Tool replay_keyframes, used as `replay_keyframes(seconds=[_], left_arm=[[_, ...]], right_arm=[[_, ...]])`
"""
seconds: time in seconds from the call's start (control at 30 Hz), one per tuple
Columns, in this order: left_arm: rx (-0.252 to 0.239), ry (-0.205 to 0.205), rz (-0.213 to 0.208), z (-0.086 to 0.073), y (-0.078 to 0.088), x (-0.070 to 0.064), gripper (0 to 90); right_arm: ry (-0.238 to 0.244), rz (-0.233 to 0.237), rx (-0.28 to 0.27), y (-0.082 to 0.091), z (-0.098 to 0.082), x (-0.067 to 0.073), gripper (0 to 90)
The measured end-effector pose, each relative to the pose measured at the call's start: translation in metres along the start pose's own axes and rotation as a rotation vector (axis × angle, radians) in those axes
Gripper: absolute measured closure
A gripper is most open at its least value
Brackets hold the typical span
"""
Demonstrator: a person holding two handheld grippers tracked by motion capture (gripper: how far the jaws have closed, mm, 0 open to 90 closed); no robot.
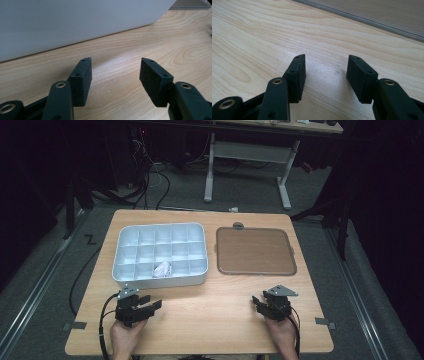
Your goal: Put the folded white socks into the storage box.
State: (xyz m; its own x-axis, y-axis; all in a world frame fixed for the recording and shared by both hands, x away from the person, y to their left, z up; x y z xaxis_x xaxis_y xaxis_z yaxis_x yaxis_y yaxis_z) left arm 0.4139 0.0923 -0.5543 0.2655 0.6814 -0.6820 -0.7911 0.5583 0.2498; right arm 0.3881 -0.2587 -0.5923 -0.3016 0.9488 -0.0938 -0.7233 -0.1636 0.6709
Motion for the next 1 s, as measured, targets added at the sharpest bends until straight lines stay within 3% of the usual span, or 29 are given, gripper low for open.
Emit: replay_keyframes(seconds=[0.27,1.0], left_arm=[[-0.027,-0.023,0.001,0.001,-0.002,0.001,44.0],[-0.019,-0.068,0.040,-0.005,-0.014,0.008,43.9]], right_arm=[[0.001,0.000,0.000,0.000,0.000,0.000,50.1],[0.000,0.000,0.001,0.000,0.000,0.000,49.9]])
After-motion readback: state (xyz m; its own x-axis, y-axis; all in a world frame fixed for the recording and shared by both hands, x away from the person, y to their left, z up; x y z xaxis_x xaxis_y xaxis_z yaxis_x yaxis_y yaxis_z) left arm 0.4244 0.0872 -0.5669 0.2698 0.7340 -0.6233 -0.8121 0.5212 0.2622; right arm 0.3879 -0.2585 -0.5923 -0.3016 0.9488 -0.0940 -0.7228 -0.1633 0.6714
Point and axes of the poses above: each handheld gripper's, and its own axes: y roughly backward along the jaws, z roughly out of its top, x roughly to its left, the point moved 9 cm from there along -y, roughly forward along the jaws, and after that the axes turned 6 degrees about -z, right-handed, at the moved point
